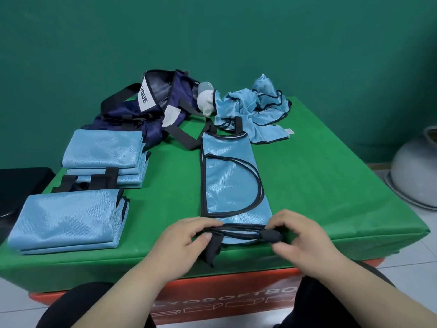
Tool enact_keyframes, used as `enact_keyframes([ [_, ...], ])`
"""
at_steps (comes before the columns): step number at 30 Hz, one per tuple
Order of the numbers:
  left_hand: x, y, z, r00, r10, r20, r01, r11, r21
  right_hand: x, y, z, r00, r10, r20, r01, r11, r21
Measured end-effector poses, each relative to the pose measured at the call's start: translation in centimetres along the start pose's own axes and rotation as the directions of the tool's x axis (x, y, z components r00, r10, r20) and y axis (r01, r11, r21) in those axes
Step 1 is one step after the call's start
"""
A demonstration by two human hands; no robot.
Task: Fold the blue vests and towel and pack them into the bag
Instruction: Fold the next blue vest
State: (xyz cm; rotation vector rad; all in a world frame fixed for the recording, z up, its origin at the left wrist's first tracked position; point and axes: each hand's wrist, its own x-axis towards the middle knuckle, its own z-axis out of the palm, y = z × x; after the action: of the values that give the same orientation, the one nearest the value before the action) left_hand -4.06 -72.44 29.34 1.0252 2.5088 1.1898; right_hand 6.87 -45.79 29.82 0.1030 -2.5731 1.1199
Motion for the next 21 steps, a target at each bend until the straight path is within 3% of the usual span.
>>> enact_keyframes([
  [6, -0.2, -0.1, -0.3, 0.997, -0.031, 0.071, 0.036, 0.997, -0.070, 1.0, 0.0, 0.8, 0.978, 0.198, -0.065, -0.187, 0.971, 0.150],
  [16, -0.3, -0.5, 0.7, 0.994, 0.101, 0.033, -0.105, 0.980, 0.168, 1.8, 0.2, 1.1, 0.948, 0.318, -0.031, -0.293, 0.904, 0.311],
  [21, -0.3, -0.2, 1.4, 0.974, 0.212, -0.078, -0.185, 0.946, 0.265, 2.0, 0.1, 1.0, 0.938, 0.346, -0.022, -0.320, 0.890, 0.325],
])
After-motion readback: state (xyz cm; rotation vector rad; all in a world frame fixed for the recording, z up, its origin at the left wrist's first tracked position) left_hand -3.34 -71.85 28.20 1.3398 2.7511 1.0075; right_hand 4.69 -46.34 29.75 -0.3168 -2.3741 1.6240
